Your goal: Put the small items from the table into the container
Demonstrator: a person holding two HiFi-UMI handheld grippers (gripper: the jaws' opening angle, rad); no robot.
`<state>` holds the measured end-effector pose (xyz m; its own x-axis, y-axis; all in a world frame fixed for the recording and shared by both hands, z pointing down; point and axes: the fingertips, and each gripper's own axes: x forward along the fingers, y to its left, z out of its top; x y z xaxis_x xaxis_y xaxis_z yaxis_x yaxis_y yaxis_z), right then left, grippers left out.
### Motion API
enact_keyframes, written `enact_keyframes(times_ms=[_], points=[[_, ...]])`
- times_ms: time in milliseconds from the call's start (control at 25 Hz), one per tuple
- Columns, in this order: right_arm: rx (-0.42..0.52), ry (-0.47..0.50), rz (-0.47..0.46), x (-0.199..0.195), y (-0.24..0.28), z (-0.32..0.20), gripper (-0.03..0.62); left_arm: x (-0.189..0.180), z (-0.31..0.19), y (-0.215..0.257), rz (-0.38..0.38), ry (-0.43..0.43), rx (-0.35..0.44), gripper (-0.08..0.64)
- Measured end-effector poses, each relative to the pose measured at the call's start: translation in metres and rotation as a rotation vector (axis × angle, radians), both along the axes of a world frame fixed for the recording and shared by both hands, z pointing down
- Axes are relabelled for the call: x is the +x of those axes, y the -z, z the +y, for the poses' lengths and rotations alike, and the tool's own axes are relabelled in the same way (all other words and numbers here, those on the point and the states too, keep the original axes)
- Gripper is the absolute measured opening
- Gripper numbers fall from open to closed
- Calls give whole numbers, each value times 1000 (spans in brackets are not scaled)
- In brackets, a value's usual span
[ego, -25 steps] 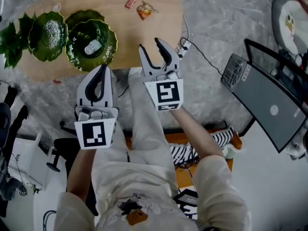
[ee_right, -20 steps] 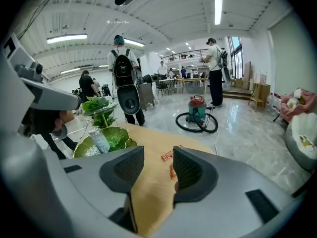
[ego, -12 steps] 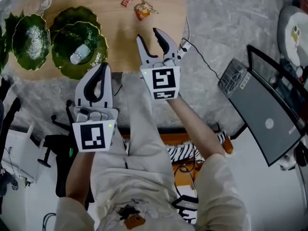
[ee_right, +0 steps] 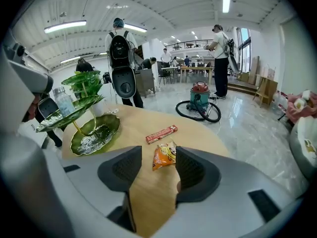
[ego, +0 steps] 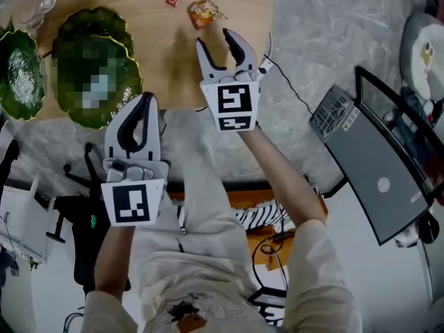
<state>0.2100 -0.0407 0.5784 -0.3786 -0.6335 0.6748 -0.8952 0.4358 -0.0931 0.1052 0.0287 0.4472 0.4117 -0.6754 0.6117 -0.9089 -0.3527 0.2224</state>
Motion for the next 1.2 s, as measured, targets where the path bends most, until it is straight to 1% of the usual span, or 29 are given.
enact_keyframes(times_ms=[240,560,720,960,1040,1120,1200], points=[[-6,21,28,5,-22,-7,204,-1,8,-11,8,11,-12,9],[-26,-17,43,19,-43,-24,206,-3,8,-19,23,46,-25,9],[-20,-13,91,24,-52,-30,206,-2,9,-23,19,29,-33,9],[-16,18,129,26,-58,-35,202,-9,10,-28,14,28,-43,9],[-22,28,139,27,-62,-37,190,-12,9,-29,17,36,-42,9],[-26,40,152,25,-65,-38,150,-16,8,-27,17,50,-35,9],[-39,55,162,25,-69,-35,129,-18,8,-25,18,52,-26,9]])
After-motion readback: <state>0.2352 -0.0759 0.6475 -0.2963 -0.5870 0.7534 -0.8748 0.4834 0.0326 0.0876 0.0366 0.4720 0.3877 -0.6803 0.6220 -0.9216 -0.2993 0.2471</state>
